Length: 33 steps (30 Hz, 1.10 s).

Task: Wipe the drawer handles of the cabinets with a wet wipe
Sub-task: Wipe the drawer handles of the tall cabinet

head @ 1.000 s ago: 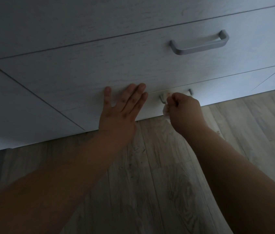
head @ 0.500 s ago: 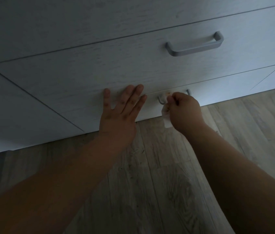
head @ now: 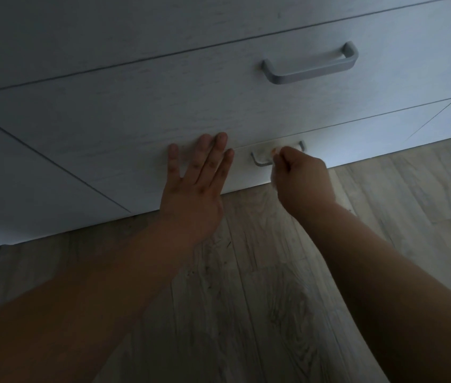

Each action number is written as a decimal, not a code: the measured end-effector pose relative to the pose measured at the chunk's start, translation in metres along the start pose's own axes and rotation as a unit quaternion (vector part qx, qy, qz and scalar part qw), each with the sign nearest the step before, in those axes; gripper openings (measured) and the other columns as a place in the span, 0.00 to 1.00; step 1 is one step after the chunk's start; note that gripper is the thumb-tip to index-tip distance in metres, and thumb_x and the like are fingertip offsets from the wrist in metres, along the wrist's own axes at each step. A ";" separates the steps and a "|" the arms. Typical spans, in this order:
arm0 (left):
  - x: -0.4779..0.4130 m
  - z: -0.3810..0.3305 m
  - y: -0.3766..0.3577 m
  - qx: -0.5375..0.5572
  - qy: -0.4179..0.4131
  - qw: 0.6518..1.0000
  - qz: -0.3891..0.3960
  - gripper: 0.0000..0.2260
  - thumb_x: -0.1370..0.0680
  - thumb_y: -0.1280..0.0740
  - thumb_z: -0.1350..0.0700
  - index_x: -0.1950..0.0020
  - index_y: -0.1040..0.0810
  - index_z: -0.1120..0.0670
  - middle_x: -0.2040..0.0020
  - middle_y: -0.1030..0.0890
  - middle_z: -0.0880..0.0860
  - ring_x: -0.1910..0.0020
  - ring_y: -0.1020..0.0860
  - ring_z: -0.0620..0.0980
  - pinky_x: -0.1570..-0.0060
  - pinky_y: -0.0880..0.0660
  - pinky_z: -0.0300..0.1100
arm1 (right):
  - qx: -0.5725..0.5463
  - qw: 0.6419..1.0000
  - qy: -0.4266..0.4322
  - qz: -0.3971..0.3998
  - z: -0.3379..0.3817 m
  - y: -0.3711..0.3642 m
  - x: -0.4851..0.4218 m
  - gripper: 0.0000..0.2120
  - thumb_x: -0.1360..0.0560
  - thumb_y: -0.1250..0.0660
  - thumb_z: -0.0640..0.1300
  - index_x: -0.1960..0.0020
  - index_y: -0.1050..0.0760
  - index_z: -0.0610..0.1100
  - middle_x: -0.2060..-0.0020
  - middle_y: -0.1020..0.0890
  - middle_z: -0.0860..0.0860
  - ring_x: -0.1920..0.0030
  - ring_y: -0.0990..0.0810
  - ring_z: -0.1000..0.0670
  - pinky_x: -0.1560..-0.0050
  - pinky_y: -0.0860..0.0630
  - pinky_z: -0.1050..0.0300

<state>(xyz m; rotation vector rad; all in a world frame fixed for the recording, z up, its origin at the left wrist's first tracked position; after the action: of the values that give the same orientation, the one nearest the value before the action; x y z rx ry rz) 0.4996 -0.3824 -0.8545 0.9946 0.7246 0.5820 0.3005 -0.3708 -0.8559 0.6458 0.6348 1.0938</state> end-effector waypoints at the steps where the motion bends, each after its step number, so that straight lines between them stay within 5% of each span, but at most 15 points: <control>1: 0.000 0.000 0.000 -0.002 -0.001 1.000 -0.003 0.38 0.21 0.37 0.51 0.14 0.49 0.56 0.15 0.59 0.58 0.16 0.56 0.60 0.23 0.64 0.71 | 0.002 1.000 0.012 0.008 0.002 -0.002 -0.001 0.15 0.16 0.40 0.50 0.61 0.30 0.50 0.72 0.23 0.51 0.72 0.24 0.49 0.70 0.25 0.53; 6: -0.001 -0.005 0.002 -0.003 0.003 1.000 0.021 0.39 0.22 0.36 0.51 0.15 0.49 0.59 0.15 0.59 0.60 0.16 0.59 0.62 0.24 0.61 0.73 | 0.072 0.996 -0.025 -0.040 -0.021 0.019 -0.004 0.14 0.15 0.41 0.50 0.54 0.24 0.43 0.70 0.23 0.48 0.69 0.24 0.43 0.67 0.24 0.51; 11: -0.006 -0.018 -0.003 -0.044 -0.053 0.996 0.056 0.38 0.17 0.45 0.46 0.16 0.62 0.62 0.17 0.69 0.57 0.17 0.65 0.56 0.27 0.74 0.68 | 0.041 0.998 0.038 -0.007 -0.016 0.015 -0.005 0.11 0.16 0.40 0.48 0.51 0.22 0.45 0.69 0.21 0.47 0.68 0.23 0.43 0.66 0.23 0.50; 17: -0.011 -0.029 -0.004 -0.032 -0.085 0.995 0.034 0.36 0.18 0.43 0.49 0.15 0.52 0.62 0.14 0.58 0.55 0.15 0.56 0.57 0.25 0.68 0.70 | 0.173 0.979 0.112 -0.008 -0.027 0.033 -0.017 0.06 0.17 0.35 0.44 0.50 0.21 0.47 0.68 0.24 0.51 0.66 0.24 0.42 0.67 0.29 0.54; 21: -0.011 -0.029 -0.004 -0.061 -0.094 0.992 0.050 0.34 0.17 0.50 0.46 0.15 0.55 0.60 0.14 0.60 0.55 0.16 0.58 0.58 0.27 0.72 0.70 | 0.185 0.965 0.182 0.037 -0.026 0.040 -0.021 0.06 0.19 0.33 0.45 0.43 0.20 0.50 0.62 0.18 0.48 0.63 0.20 0.39 0.64 0.21 0.49; 26: -0.012 -0.028 -0.003 -0.052 -0.092 0.993 0.057 0.34 0.19 0.55 0.46 0.15 0.54 0.58 0.14 0.58 0.54 0.16 0.57 0.58 0.27 0.73 0.70 | 0.132 0.982 0.096 0.094 -0.023 0.035 -0.028 0.12 0.21 0.43 0.52 0.51 0.24 0.47 0.65 0.20 0.45 0.64 0.22 0.39 0.62 0.20 0.44; 29: -0.012 -0.029 -0.003 -0.035 -0.092 0.994 0.056 0.34 0.19 0.52 0.47 0.14 0.53 0.57 0.14 0.57 0.54 0.15 0.57 0.58 0.27 0.72 0.70 | 0.058 0.994 0.044 0.076 -0.030 0.035 -0.027 0.11 0.18 0.39 0.47 0.57 0.28 0.45 0.67 0.20 0.44 0.66 0.22 0.41 0.64 0.22 0.45; 33: -0.013 -0.027 -0.003 -0.003 -0.089 0.995 0.035 0.34 0.19 0.48 0.49 0.14 0.51 0.57 0.14 0.54 0.53 0.15 0.55 0.58 0.25 0.68 0.70 | 0.156 0.980 0.116 0.045 -0.025 0.042 -0.028 0.08 0.17 0.37 0.47 0.52 0.23 0.47 0.69 0.23 0.49 0.67 0.24 0.41 0.66 0.22 0.47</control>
<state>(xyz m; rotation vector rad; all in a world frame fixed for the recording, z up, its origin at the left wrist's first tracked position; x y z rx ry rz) 0.4709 -0.3785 -0.8627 1.0548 0.5305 0.5485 0.2482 -0.3793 -0.8365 0.8295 1.0012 1.1736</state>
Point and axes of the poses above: each hand's wrist, its own x-axis away from the middle knuckle, its own y-axis out of the back of the hand, z = x × y, the point moved 7 cm from there along -x, towards the middle knuckle
